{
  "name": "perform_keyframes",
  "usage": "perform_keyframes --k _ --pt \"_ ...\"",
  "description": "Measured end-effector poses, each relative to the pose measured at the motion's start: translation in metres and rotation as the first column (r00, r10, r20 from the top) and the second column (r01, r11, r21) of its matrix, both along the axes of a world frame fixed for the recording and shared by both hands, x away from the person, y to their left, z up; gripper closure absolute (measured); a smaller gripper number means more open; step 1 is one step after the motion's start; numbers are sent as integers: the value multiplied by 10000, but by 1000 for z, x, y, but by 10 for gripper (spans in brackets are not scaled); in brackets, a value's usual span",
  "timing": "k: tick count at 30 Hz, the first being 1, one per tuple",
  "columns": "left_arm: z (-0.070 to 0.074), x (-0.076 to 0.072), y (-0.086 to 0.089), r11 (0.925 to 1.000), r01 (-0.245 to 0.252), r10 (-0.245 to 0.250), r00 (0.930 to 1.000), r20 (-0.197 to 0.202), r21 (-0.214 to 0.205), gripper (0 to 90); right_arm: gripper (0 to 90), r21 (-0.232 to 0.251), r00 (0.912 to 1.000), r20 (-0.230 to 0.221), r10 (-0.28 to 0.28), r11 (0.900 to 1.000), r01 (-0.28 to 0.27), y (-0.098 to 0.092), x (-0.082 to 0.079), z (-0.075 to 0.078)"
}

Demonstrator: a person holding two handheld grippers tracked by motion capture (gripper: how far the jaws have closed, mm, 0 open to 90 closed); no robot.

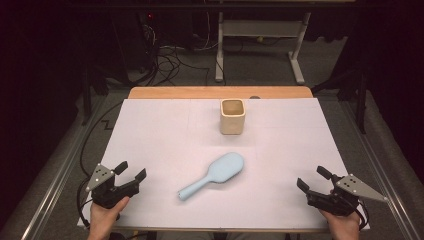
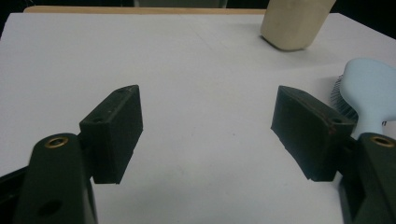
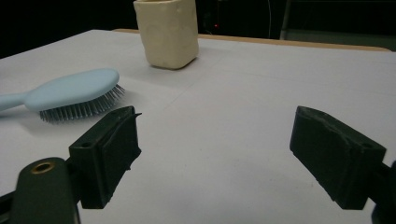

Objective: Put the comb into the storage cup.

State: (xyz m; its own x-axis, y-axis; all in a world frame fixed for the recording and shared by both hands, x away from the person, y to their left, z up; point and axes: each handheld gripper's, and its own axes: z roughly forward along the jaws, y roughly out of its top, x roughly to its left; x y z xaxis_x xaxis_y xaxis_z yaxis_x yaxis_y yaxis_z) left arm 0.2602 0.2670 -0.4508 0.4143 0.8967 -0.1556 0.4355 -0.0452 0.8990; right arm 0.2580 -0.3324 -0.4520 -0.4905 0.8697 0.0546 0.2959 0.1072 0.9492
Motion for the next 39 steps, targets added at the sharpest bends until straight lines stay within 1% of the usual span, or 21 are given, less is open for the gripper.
perform_keyframes --k 25,39 --pt "4 3 -3 10000 87 -87 9999 92 28 257 163 -4 10000 -9 34 10000 -34 0 0 0" --pt "8 5 -8 9996 273 -274 9994 196 90 257 163 5 10000 -10 50 10000 -50 1 0 0"
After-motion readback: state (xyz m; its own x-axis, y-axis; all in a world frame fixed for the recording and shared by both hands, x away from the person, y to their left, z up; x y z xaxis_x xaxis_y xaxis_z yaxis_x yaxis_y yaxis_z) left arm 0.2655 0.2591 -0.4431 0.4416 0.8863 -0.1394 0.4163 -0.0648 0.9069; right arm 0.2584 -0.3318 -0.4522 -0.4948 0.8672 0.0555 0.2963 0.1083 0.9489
